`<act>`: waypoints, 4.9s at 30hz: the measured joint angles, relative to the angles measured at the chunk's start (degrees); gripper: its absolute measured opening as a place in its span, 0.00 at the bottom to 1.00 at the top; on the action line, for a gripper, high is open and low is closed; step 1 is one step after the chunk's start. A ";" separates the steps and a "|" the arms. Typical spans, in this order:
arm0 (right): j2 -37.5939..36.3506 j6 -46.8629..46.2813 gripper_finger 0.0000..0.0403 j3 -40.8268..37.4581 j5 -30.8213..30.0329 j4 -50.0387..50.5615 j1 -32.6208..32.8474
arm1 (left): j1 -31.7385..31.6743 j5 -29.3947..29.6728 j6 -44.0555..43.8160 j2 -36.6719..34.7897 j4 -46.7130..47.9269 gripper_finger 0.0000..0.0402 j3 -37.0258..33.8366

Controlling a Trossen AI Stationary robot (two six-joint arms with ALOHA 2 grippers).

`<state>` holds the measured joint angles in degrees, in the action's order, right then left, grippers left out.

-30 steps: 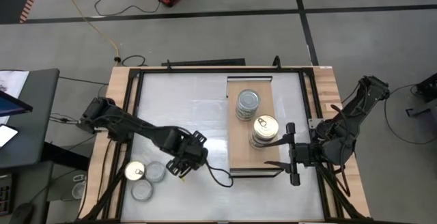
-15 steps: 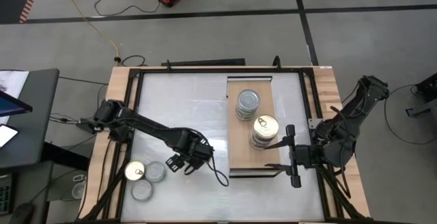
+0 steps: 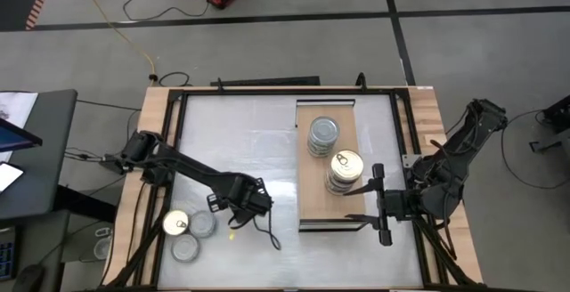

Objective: Stack canned seafood by type on shelf
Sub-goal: Stack the blue tuna can on top of the blue tuna can

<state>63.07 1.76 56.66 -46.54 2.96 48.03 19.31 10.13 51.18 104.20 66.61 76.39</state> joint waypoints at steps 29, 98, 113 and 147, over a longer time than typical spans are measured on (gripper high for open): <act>-2.79 11.25 0.61 0.02 -0.31 -11.71 3.42 | -0.15 -11.51 -47.21 -0.02 4.65 0.45 31.79; -18.20 -4.90 0.61 0.02 -5.85 11.25 -2.43 | -18.83 -27.61 -85.51 11.76 -44.13 0.48 49.14; -17.11 -7.40 0.61 0.02 -5.66 11.78 -5.61 | -19.41 -29.37 -85.75 11.45 -40.07 0.48 49.12; -17.31 -11.98 0.61 0.04 -4.24 14.58 -4.90 | -20.61 -29.55 -73.30 10.03 -33.45 0.82 49.60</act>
<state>45.76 -10.22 56.71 -50.78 17.54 43.13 -1.30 -19.42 -22.12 114.23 33.16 125.99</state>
